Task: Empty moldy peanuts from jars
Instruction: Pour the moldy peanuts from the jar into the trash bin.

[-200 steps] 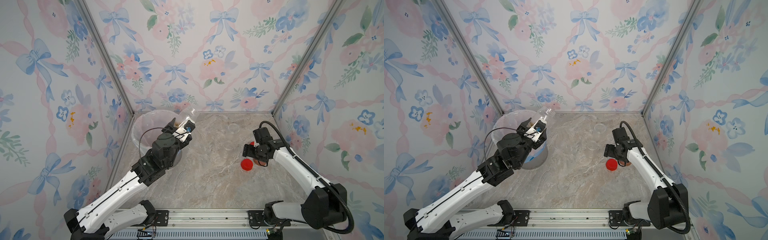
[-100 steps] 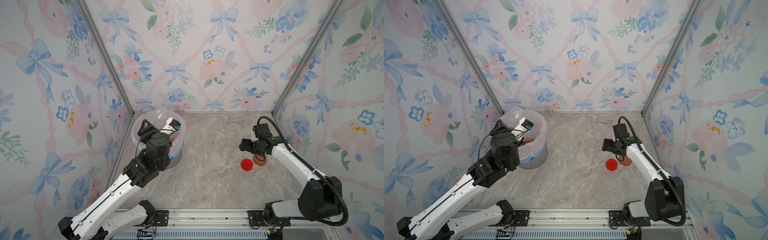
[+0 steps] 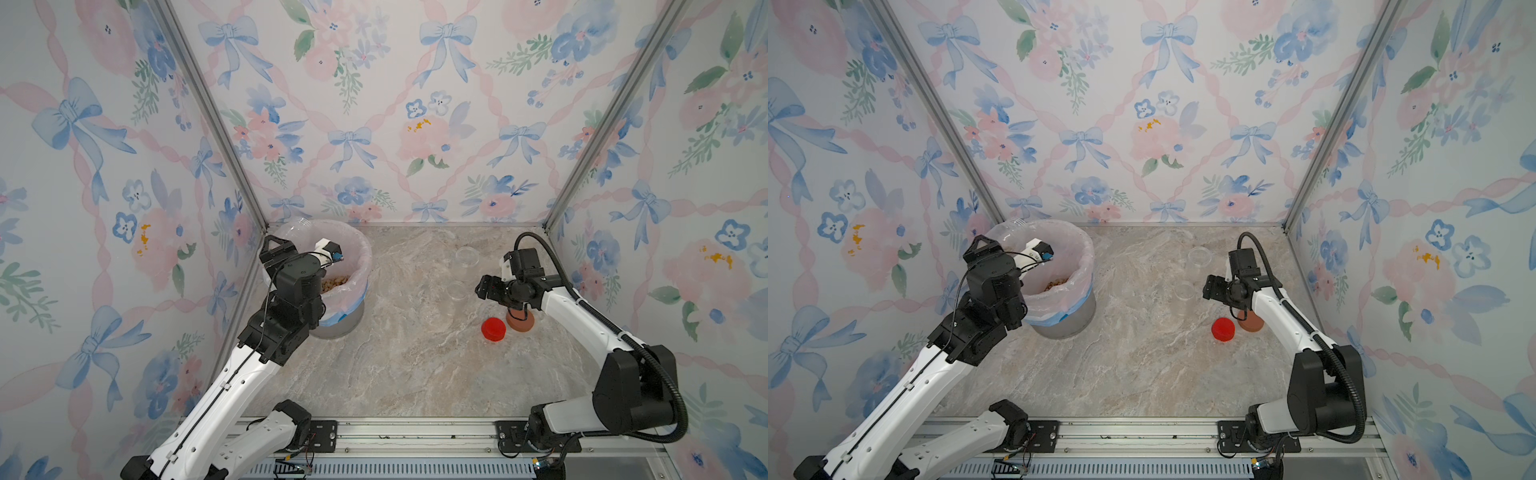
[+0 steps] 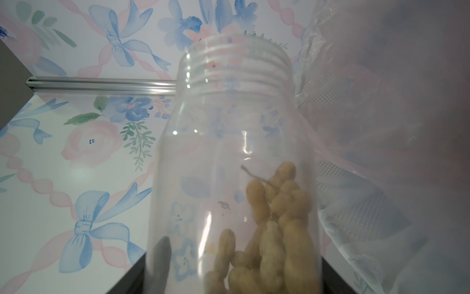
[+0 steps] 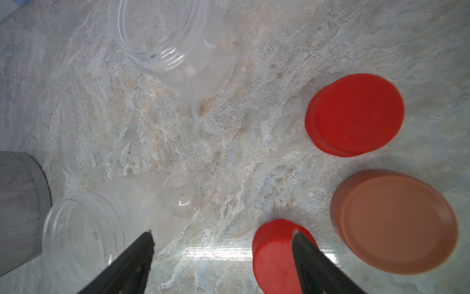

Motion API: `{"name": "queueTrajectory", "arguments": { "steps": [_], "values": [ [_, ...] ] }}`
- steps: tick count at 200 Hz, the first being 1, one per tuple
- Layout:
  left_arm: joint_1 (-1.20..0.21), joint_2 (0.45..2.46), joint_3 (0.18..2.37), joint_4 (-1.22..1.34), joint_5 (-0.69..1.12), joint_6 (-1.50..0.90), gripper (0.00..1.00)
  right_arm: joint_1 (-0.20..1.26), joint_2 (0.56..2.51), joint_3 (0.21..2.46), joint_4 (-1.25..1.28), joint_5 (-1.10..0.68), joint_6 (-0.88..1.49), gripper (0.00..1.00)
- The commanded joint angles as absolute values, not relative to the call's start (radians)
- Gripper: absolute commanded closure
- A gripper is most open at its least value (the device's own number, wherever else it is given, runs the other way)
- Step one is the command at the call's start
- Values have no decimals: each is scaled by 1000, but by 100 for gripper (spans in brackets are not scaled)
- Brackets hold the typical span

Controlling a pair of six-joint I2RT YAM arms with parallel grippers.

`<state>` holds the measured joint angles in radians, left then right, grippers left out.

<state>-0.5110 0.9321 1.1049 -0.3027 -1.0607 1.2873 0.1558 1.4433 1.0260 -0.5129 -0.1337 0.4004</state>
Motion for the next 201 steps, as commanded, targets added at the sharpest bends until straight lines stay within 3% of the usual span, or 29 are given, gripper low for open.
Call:
{"name": "queueTrajectory", "arguments": {
  "steps": [1, 28, 146, 201],
  "values": [
    [-489, 928, 1120, -278, -960, 1387, 87, 147, 1462, 1007, -469, -173, 409, 13],
    [-470, 904, 1109, -269, -872, 1472, 88, 147, 1463, 991, -449, -178, 421, 13],
    [-436, 834, 1086, -369, -803, 1493, 87, 140, 1424, 951, -425, -178, 440, 14],
    [-337, 844, 1134, -437, -693, 1552, 89, 151, 1409, 965, -391, -201, 477, 15]
  ]
}}
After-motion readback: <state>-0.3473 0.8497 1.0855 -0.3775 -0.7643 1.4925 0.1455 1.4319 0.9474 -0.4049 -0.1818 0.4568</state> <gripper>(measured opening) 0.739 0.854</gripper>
